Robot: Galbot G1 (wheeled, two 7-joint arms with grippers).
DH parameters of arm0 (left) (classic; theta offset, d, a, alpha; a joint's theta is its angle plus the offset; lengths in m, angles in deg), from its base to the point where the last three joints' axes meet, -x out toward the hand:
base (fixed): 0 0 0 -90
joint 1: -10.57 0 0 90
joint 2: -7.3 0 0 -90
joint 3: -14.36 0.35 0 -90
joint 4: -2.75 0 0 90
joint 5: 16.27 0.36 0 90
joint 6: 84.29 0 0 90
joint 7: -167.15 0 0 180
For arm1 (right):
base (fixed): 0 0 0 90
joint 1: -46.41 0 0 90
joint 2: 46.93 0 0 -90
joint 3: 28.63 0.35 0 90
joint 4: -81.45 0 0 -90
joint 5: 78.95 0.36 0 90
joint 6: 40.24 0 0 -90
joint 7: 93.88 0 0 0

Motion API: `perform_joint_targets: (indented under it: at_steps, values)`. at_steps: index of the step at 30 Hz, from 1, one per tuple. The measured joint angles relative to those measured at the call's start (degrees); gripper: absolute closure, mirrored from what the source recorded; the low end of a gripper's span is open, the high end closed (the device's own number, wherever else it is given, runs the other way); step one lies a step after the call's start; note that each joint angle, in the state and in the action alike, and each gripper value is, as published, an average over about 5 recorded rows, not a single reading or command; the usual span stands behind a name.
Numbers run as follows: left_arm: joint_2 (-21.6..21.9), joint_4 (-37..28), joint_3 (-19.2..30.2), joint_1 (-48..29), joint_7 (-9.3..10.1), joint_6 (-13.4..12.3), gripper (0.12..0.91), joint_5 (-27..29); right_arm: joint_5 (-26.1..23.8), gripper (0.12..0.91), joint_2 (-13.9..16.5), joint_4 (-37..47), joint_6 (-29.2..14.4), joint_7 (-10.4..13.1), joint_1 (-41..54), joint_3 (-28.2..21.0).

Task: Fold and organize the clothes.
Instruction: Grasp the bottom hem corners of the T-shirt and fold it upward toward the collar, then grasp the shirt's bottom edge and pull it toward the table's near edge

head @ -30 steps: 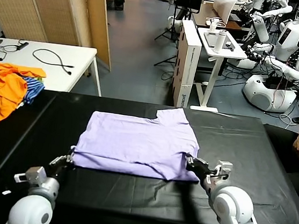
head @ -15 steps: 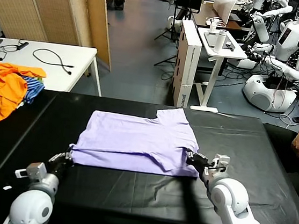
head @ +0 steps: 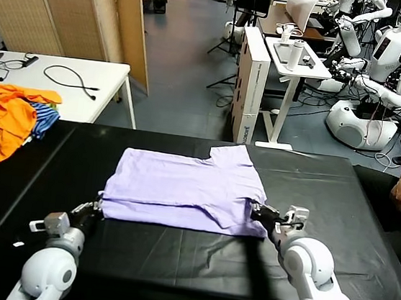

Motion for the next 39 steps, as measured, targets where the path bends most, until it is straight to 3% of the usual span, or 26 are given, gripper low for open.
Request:
perform_joint_targets:
  at_steps: [3,5,7,10,23,29,39]
  values:
    - [0.04,1.11,-0.18,0.95,0.12,0.46,0.402,0.12,0.77,0.16,1.15,-2.68,0.01,0.31,-1.91,0.92]
    - [0.08,1.98,-0.35,1.77,0.13,0.71,0.273,0.29,0.83,0.13,1.95,-4.42,0.02,0.2,-3.29,1.62]
    - [0.03,2.98,-0.57,2.67,0.11,0.86,0.182,0.53,0.63,0.122,2.69,-5.82,0.02,-0.05,-4.6,2.25]
    - [-0.33,4.31,-0.8,4.11,0.07,1.02,0.131,1.14,-0.41,0.119,3.51,-7.06,0.02,-0.7,-6.5,2.92]
    - [-1.21,4.38,-1.01,6.47,-0.47,1.06,0.123,2.59,-2.79,0.124,3.78,-7.0,0.03,-1.46,-9.09,2.98]
    - [-1.39,3.96,-0.87,6.54,-0.68,0.93,0.14,2.73,-3.1,0.232,3.88,-7.08,0.02,-1.57,-10.37,3.25]
    - [-1.76,3.13,-0.72,6.57,-0.87,0.74,0.223,2.89,-3.69,0.283,3.89,-7.07,0.02,-1.99,-12.38,3.81]
